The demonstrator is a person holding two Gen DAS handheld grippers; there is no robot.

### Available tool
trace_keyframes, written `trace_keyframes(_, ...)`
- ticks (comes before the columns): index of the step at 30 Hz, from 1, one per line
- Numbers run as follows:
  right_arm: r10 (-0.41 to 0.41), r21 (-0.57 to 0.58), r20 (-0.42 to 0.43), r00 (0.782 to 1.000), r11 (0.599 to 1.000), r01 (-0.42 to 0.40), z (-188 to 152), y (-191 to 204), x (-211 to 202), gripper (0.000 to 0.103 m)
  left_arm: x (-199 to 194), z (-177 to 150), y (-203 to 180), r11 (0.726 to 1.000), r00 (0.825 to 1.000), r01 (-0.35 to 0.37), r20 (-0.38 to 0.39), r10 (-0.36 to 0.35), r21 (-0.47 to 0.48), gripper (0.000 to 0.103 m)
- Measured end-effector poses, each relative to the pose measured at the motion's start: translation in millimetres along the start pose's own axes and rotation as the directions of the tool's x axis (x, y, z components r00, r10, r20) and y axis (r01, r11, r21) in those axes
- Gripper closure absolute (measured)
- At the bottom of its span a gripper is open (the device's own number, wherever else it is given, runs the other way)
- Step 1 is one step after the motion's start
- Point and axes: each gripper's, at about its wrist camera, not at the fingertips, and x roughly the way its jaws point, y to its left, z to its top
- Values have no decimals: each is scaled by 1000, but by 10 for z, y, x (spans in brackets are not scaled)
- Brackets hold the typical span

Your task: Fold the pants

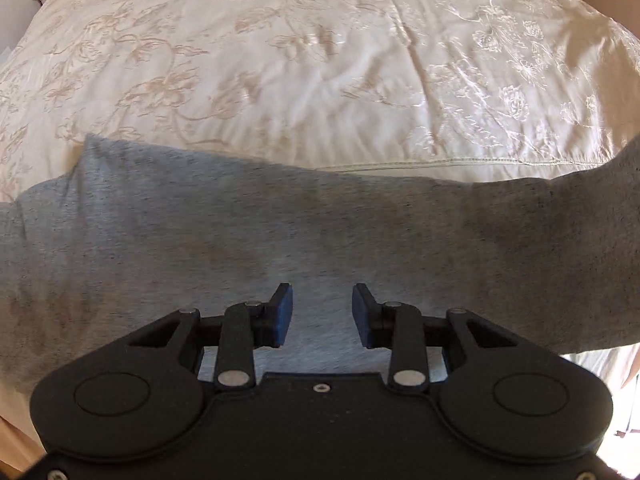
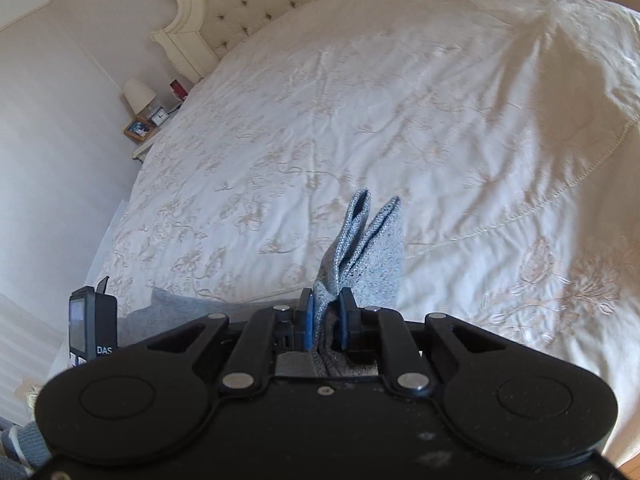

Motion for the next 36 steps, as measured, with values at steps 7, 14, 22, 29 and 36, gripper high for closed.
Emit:
trace_keyframes(7,130,-79,-49,990,988,-133,-378,1484,669,89,-311,-324,998,997,996,-82,40,81,9,60)
trace_keyframes(14,102,-147,-201,974,980,-133,-1128,2430,1881,85,-404,-377,1651,991,990,-136,49,135,9,60)
trace_keyframes(22,139,-74,-190,972,985,-156,-1263,2424,1989,77,-521,-270,1665,998,993,-66,102,64,15,60)
trace_keyframes(29,-127,-104,-92,988,988,117,-789,1641,1974,77,-294,-118,1081,993,996,40,73,-49,112,60)
trace_keyframes(36,-237,-97,-208,949,971,221,-448,879,2544,103,165,-417,629,979,998,-35,-48,46,199,58)
